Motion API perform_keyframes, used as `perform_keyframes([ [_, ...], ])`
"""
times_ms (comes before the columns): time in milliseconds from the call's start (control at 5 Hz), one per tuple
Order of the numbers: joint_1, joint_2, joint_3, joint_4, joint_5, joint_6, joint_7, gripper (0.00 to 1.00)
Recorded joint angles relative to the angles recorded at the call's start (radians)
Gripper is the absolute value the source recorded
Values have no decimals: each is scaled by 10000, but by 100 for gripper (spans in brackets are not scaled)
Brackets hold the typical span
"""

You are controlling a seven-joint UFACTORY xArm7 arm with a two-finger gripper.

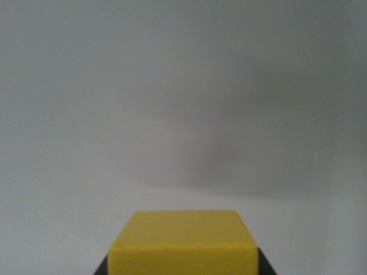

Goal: Pick yellow cube

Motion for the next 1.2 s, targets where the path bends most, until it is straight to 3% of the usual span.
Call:
perform_keyframes([
  [200, 0, 0, 0, 0, 0, 0, 0, 100],
  [400, 8, -174, -1, 261, -33, 434, 23, 100],
  [600, 8, -174, -1, 261, -33, 434, 23, 100],
  [800, 16, -355, -2, 533, -67, 884, 47, 100],
  [1000, 16, -355, -2, 533, -67, 884, 47, 100],
  [1200, 24, -541, -3, 812, -103, 1347, 72, 100],
])
